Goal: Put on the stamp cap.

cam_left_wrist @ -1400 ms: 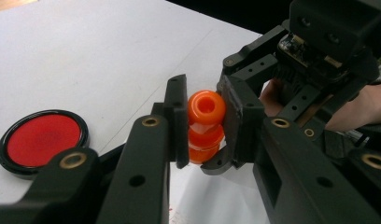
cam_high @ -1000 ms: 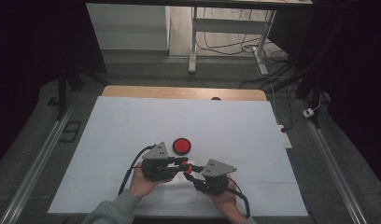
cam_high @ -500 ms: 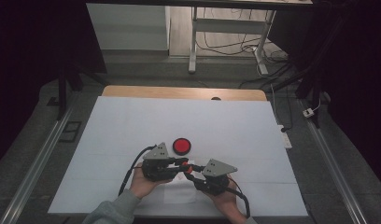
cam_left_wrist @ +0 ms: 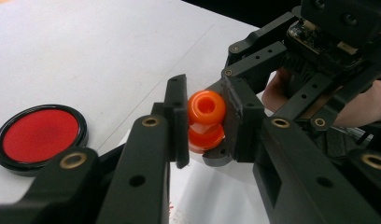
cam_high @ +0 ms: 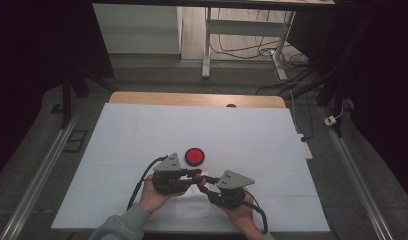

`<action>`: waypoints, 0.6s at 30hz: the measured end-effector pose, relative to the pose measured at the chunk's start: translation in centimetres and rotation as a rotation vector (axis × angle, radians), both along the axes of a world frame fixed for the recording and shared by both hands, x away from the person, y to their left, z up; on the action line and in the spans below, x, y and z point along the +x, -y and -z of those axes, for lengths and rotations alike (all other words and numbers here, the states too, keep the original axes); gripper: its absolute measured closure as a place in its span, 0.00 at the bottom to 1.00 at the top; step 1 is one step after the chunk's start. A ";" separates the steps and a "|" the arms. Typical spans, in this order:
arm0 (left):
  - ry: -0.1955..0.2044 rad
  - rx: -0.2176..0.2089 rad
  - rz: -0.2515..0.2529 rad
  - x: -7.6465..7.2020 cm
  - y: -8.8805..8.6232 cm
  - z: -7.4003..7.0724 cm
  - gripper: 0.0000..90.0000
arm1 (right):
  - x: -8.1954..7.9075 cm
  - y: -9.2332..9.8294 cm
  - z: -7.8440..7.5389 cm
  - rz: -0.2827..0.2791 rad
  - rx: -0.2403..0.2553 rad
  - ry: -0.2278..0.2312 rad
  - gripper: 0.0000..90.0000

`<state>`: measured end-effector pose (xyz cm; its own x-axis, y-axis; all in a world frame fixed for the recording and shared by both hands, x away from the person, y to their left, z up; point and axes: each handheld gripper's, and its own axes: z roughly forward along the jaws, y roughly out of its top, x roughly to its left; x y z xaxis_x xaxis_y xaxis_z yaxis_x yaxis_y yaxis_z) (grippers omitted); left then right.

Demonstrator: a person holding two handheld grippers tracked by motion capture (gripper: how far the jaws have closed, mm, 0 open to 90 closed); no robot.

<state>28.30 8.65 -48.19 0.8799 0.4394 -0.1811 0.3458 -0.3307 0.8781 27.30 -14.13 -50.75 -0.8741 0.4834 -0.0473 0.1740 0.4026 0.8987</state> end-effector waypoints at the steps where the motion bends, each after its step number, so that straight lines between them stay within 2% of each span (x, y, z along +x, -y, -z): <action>1: 0.000 0.001 0.000 0.0 0.0 0.0 0.80 | 0.0 0.0 0.0 -0.003 0.002 0.000 0.71; 8: -0.002 0.003 0.001 0.0 0.1 0.1 0.80 | -0.1 -0.1 0.0 0.004 -0.015 0.009 0.71; 18: -0.009 0.010 0.007 0.1 0.1 0.2 0.81 | -0.3 -0.3 -0.1 -0.005 -0.068 0.056 0.71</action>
<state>28.40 8.56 -48.41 0.8810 0.4355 -0.1848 0.3516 -0.3416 0.8716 26.99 -13.78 -50.62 -0.8715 0.4733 -0.1286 0.1222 0.4635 0.8776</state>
